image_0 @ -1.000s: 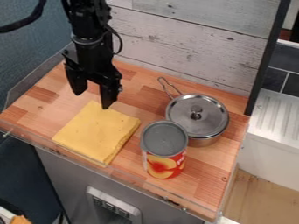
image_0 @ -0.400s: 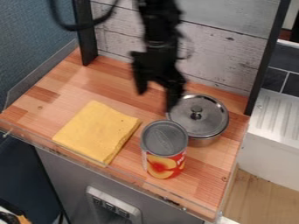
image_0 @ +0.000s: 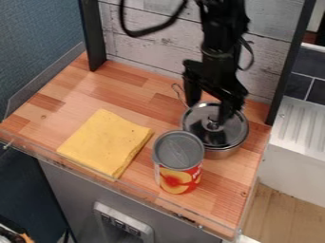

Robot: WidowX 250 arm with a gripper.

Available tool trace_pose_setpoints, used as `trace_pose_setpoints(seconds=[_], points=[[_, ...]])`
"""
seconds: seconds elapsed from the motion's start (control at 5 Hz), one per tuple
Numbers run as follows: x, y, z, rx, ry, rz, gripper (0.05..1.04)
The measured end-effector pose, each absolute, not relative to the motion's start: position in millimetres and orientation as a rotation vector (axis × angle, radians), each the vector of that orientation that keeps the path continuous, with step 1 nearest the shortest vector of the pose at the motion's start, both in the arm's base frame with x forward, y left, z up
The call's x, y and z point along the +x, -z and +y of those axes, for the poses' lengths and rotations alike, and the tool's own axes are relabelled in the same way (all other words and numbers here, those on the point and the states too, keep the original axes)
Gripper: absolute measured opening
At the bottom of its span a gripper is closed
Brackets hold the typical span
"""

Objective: Put the silver lid to the bottom left side corner

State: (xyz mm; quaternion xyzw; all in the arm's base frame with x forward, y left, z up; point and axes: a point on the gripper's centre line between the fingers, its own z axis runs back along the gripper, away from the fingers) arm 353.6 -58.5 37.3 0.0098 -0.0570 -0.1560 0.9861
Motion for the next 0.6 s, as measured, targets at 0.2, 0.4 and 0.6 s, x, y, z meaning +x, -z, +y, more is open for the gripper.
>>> trace_pose_setpoints(seconds=[0.2,0.4,0.6], points=[[360.0,-24.4,-60.3,0.028,0.3,-0.094,1.001],[359.5,-22.0,-58.2,0.034,0.298,-0.092,0.967],[355.1,-20.3,-57.0,0.038,0.317,-0.098,0.721]])
